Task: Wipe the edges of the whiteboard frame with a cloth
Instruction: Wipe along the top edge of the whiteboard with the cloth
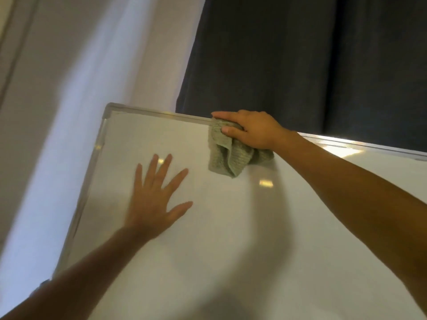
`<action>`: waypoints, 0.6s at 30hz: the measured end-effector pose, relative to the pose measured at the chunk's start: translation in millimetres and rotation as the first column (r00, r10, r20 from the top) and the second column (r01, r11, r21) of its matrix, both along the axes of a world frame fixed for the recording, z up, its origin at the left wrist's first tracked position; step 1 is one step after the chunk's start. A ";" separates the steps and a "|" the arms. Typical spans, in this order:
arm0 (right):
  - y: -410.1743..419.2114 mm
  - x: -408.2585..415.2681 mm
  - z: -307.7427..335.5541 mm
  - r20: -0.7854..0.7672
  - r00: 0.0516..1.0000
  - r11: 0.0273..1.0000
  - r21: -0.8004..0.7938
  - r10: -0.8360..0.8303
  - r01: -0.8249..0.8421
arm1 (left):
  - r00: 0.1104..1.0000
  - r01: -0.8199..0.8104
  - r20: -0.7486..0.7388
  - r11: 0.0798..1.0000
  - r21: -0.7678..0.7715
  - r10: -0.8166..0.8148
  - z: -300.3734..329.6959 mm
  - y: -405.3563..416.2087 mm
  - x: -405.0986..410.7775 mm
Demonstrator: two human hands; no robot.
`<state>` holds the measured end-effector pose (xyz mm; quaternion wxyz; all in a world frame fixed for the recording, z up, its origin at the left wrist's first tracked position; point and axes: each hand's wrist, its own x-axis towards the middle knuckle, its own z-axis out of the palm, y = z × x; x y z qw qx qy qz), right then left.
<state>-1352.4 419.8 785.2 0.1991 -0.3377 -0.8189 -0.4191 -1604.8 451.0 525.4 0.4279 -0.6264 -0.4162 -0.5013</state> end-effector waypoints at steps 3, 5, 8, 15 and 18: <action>-3.7 -16.0 2.3 0.020 1.000 1.000 0.003 -0.015 0.014 | 0.991 0.106 -0.086 0.994 -0.009 -0.107 2.3 -25.2 101.6; -5.7 -24.5 -0.1 0.021 0.999 1.000 -0.010 -0.026 0.026 | 0.988 0.115 -0.087 0.989 -0.097 -0.124 -8.3 -33.9 156.5; -10.3 -27.4 -0.5 -0.030 0.999 0.998 -0.052 -0.028 0.026 | 0.990 0.062 -0.115 0.982 -0.176 -0.083 -19.0 -32.8 186.8; -19.6 -0.9 -1.7 -0.104 0.993 0.994 -0.103 -0.051 0.040 | 0.983 0.058 -0.166 0.990 -0.132 -0.080 -20.9 -19.4 175.3; -32.2 12.6 -0.1 -0.140 0.990 0.994 -0.110 -0.036 0.021 | 0.984 0.070 -0.151 0.989 -0.131 -0.090 -15.4 -22.1 171.0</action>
